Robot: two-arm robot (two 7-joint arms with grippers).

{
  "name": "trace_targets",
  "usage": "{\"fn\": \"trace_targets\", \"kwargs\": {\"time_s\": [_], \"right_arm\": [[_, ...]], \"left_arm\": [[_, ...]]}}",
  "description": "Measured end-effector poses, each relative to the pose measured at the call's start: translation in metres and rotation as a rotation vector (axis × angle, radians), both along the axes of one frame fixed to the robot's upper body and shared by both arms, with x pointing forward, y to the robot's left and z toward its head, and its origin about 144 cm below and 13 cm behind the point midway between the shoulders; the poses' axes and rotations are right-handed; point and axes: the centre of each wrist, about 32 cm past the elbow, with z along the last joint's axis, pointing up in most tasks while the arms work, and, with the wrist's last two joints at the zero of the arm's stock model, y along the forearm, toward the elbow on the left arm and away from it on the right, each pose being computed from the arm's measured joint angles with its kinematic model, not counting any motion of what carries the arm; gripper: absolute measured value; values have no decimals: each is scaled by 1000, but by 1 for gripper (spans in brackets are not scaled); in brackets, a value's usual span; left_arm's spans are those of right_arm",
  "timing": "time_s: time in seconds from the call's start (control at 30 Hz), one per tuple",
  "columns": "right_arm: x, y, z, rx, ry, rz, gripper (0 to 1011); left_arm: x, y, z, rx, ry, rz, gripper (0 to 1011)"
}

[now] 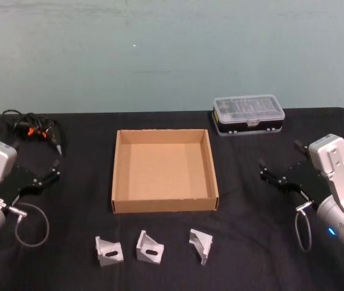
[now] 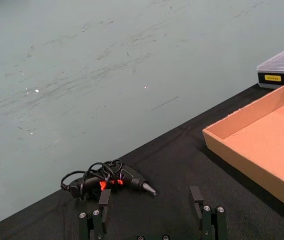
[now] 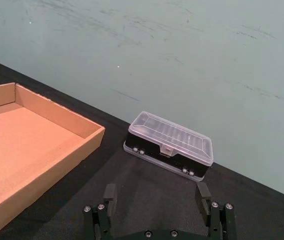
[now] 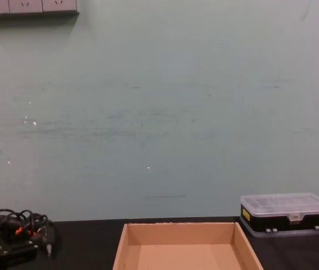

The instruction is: Use one hand to pick up the angle iron from the table and place it into the box.

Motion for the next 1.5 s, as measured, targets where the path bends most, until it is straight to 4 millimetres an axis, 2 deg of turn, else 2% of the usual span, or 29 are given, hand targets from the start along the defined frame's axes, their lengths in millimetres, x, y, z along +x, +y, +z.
{"fn": "trace_targets", "kwargs": {"time_s": [1.3, 1.5], "right_arm": [[0, 0, 0, 0, 0, 0, 1000], [-3, 0, 7, 35, -11, 31, 1000]], "left_arm": [[0, 0, 0, 0, 0, 0, 1000], [0, 0, 0, 0, 0, 0, 1000]]}}
